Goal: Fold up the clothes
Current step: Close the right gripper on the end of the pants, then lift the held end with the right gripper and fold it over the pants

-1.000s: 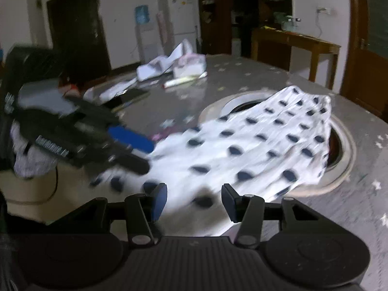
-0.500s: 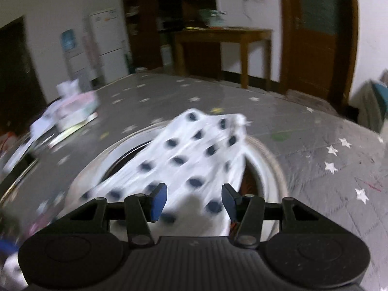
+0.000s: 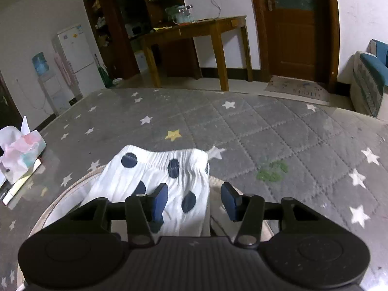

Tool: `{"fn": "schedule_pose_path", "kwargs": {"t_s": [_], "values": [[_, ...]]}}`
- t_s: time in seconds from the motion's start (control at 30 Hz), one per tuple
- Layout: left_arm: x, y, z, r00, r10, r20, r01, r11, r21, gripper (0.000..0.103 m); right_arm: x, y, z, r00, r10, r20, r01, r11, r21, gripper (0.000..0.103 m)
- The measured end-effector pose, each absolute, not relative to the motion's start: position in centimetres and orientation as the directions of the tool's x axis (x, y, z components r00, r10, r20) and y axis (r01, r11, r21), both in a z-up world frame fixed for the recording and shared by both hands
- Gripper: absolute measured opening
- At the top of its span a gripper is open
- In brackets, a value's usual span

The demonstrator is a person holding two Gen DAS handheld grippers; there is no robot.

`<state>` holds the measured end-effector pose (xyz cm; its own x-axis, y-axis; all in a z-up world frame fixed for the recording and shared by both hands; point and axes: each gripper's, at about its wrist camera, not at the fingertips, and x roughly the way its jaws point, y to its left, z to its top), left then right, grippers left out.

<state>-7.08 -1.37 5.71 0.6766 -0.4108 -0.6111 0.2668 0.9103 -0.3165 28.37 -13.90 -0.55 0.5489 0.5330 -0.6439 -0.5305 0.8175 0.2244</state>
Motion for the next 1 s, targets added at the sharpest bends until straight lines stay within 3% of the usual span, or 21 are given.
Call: {"fn": "schedule_pose_path", "kwargs": {"t_s": [0.1,0.2,0.27,0.37,0.7,1.0], "values": [[-7.0,-1.2,5.8,0.678,-0.407,-0.612,0.26,0.912,-0.319,0.069,28.6,-13.3,-0.7,0.54,0.544,-0.642,-0.547,0.807,0.223,0.044],[-7.1,-1.2,5.8,0.68,-0.403,-0.612,0.254,0.913,-0.319,0.069,28.3,-12.8,-0.9,0.546,0.534,-0.645,-0.559,0.806,0.194,0.031],[-7.2,-1.1,5.9,0.682,-0.4,-0.612,0.25,0.914,-0.319,0.069,28.2,-12.8,-1.0,0.551,0.527,-0.647,-0.551,0.812,0.191,0.015],[-7.4,-1.0,6.0,0.686,-0.393,-0.612,0.242,0.917,-0.317,0.069,28.6,-12.8,-0.7,0.555,0.53,-0.641,-0.543,0.815,0.203,0.009],[-8.2,-0.8,6.2,0.689,-0.366,-0.625,0.209,0.927,-0.312,0.072,27.7,-13.2,0.8,0.572,0.558,-0.601,-0.541,0.807,0.235,0.005],[-9.7,-0.5,6.1,0.684,-0.331,-0.65,0.171,0.939,-0.298,0.072,22.9,-14.8,5.5,0.565,0.657,-0.5,-0.605,0.741,0.291,0.005]]}}
